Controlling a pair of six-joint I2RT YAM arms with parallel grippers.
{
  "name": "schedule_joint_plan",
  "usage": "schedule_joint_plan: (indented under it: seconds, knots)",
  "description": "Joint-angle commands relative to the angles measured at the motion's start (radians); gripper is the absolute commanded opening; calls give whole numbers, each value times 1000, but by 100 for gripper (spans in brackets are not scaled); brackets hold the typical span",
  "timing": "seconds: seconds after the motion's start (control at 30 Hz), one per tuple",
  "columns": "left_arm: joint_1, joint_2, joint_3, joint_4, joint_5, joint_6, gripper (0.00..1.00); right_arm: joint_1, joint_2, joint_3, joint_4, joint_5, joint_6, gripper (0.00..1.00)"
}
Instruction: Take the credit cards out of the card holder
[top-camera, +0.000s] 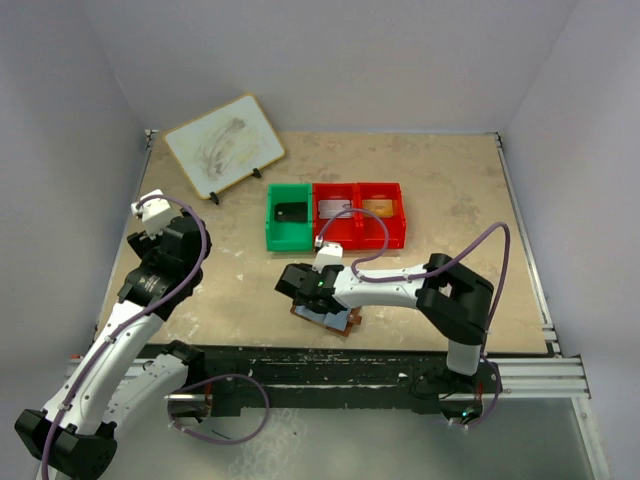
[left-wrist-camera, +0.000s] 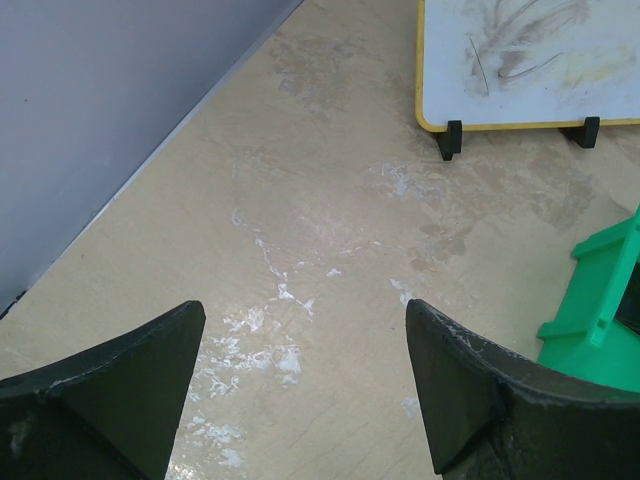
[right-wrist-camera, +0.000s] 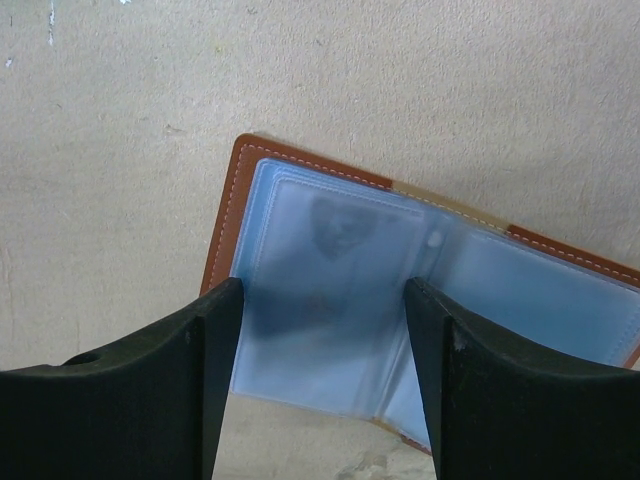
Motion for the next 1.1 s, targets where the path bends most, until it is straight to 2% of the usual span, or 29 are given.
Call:
schedule_joint_plan:
  seconds: [0.0,0.07,0.1,0.17,0.57,0.73,0.83,0.9,1.07]
  knots:
    - [7,-6,23,32,-14,22,79,4,58,18,-44,-2,54,69]
    - [6,-6,22,31,-14,23,79,4,61,14,-47,2,62,67]
    - [7,-5,23,30,-14,22,79,4,58,7,-39,2,63,63]
    - [7,-5,22,30,-13,23,79,4,11,-42,51,-26,41,58]
    - [6,4,20,31,7,20,79,-12,-121,-253,371,-155,27,57]
    - [7,15,18,41,99,31,79,-43,-171,-367,589,-253,9,54]
    - [5,22,8,58,247,31,79,-53,-183,-409,642,-277,11,54]
    - [6,24,3,54,379,-22,79,-60,-187,-412,641,-285,11,54]
    - [5,-17,-120,248,863,-126,70,-68,-211,-447,660,-292,17,54]
